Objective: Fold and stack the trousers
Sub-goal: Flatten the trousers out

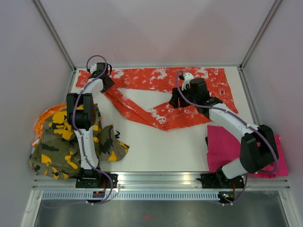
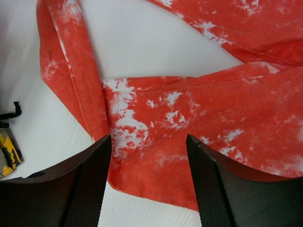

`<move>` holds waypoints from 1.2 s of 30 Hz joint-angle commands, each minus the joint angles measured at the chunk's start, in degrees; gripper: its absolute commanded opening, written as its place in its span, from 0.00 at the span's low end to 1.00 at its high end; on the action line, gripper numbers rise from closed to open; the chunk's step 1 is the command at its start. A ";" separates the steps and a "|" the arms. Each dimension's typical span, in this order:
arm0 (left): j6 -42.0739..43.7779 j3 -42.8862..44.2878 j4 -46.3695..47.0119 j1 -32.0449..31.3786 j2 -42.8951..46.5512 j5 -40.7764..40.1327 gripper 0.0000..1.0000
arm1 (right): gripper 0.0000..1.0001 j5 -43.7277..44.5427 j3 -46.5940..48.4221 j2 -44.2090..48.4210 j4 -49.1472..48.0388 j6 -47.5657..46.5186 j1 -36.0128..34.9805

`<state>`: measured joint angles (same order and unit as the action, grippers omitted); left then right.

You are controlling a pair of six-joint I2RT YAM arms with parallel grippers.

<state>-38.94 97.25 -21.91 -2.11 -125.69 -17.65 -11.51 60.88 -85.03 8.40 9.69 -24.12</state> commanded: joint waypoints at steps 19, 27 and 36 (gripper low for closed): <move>5.17 -3.91 21.63 7.29 16.75 19.47 0.02 | 0.66 7.12 1.86 -4.61 -5.23 5.16 1.71; 13.54 -31.88 47.47 8.35 36.11 33.47 0.02 | 0.62 -2.11 6.18 -14.28 -8.14 8.14 1.62; 0.56 -60.33 57.16 18.08 45.45 20.53 0.02 | 0.62 -4.66 6.96 -21.48 -11.48 7.80 -0.39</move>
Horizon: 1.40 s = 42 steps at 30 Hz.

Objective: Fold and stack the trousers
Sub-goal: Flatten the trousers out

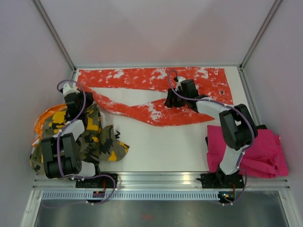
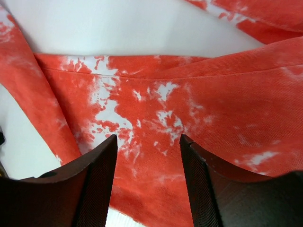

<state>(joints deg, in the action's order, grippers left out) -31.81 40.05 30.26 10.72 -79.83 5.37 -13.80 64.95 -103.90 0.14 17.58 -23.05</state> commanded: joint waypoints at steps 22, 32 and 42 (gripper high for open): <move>-4.05 -1.04 0.68 12.04 9.16 1.22 0.02 | 0.00 21.17 26.62 -28.89 3.73 2.45 -11.06; -2.90 -1.99 2.43 13.53 5.40 -0.79 0.02 | 0.01 15.33 37.45 -34.44 2.33 6.50 -6.75; -6.78 0.64 5.69 20.66 -12.63 12.46 0.03 | 0.09 5.12 24.18 -28.57 -2.95 4.48 -10.70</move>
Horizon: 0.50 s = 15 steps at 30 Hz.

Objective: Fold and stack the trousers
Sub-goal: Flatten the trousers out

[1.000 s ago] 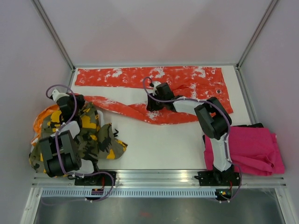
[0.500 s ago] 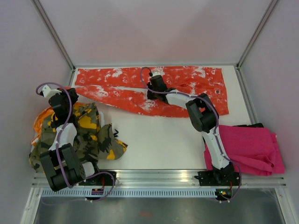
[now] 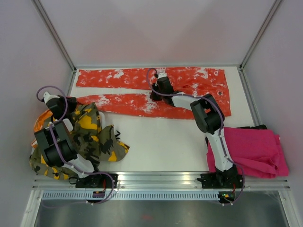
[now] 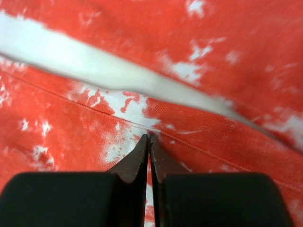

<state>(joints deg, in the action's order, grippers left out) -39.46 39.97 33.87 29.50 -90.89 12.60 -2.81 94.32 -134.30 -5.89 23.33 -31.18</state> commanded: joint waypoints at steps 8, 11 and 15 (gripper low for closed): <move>12.00 0.37 -9.48 0.66 9.14 4.56 0.98 | 0.48 -9.41 -6.53 13.61 5.18 -4.78 -2.83; 19.83 6.86 -17.40 -1.10 13.10 -0.97 1.00 | 0.62 -8.36 -3.03 18.36 9.56 -6.45 -2.22; 27.93 18.72 -29.10 -4.79 12.85 -7.49 0.99 | 0.76 -4.06 1.03 22.93 13.97 -4.97 0.50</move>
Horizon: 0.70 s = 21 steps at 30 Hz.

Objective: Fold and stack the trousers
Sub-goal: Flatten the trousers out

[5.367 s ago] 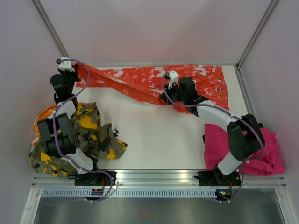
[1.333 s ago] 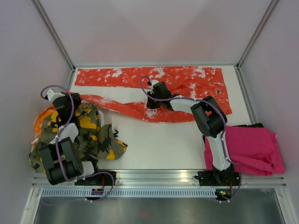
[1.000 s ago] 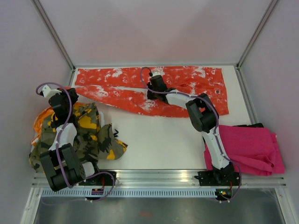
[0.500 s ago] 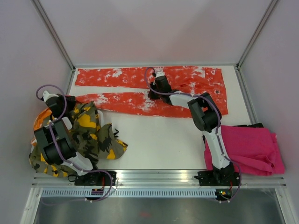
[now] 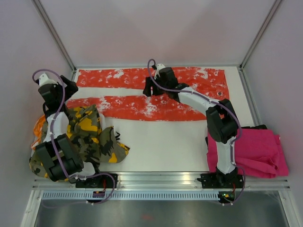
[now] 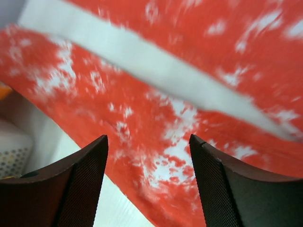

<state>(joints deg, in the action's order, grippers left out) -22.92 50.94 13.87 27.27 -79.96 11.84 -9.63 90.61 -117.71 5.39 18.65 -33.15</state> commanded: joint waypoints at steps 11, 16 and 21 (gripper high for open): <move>9.04 22.08 -19.30 -13.36 -14.31 -13.39 0.94 | 0.83 15.69 -13.67 20.22 8.05 9.98 20.99; 5.17 27.73 -25.38 -19.87 -20.49 -17.97 0.83 | 0.83 19.89 -23.71 26.21 9.11 14.74 27.60; -0.81 24.30 -25.65 -21.20 -25.05 -17.82 0.67 | 0.79 25.54 -31.10 26.31 9.11 13.34 29.19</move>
<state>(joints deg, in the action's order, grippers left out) -18.39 75.72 -9.76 5.26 -102.76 -3.97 11.09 61.10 -92.71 14.87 30.65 -4.40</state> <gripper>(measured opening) 0.692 0.801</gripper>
